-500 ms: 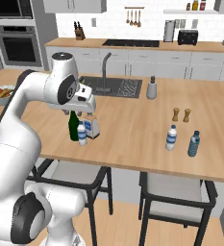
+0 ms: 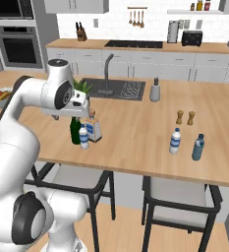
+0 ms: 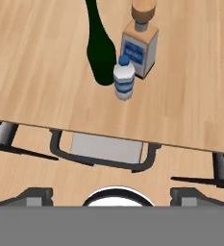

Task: Move the plastic bottles in the middle to the plastics group, and the glass bottles in the middle to the glass group.

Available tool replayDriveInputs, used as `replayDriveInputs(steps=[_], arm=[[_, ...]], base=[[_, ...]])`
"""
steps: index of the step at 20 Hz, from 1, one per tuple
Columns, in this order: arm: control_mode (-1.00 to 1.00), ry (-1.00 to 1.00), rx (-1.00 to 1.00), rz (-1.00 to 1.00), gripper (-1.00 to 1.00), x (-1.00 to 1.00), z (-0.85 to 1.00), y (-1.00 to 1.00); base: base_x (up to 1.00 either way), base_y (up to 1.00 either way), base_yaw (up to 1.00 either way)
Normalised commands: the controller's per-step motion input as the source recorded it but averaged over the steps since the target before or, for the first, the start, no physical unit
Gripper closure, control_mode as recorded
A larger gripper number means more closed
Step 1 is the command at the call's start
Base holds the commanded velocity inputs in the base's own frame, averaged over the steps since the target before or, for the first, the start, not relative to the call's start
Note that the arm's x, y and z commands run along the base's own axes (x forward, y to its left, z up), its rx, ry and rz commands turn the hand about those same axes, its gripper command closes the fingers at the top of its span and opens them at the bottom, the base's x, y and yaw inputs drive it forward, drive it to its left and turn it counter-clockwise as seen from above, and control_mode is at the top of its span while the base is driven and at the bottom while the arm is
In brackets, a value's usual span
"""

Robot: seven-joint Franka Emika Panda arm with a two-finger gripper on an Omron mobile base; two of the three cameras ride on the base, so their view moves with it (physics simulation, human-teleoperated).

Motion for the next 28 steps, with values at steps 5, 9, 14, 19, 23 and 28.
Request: replayDriveInputs(steps=[5, 9, 14, 19, 23, 28], arm=[[-1.0, 0.07, -0.02, 0.05, -1.0, 0.37, -0.39, 0.38], [-1.0, 0.03, 0.0, 0.01, -1.0, 0.56, -0.35, 0.38], [-1.0, -0.08, -0.01, 0.0, -1.0, 0.07, -0.19, -0.07], [-1.0, 0.0, 0.0, 0.12, -1.0, 0.01, -0.18, -0.42], [-1.0, -0.01, -0.02, 0.12, -1.0, 0.0, -0.26, -0.18], [-1.0, -0.04, -0.06, 0.08, -1.0, 0.03, -0.18, 0.0]], base=[[0.0, 0.0, 0.0], [0.0, 0.0, 0.0], [0.0, 0.0, 0.0], [0.0, 0.0, 0.0], [0.0, 0.0, 0.0], [0.0, 0.0, 0.0]])
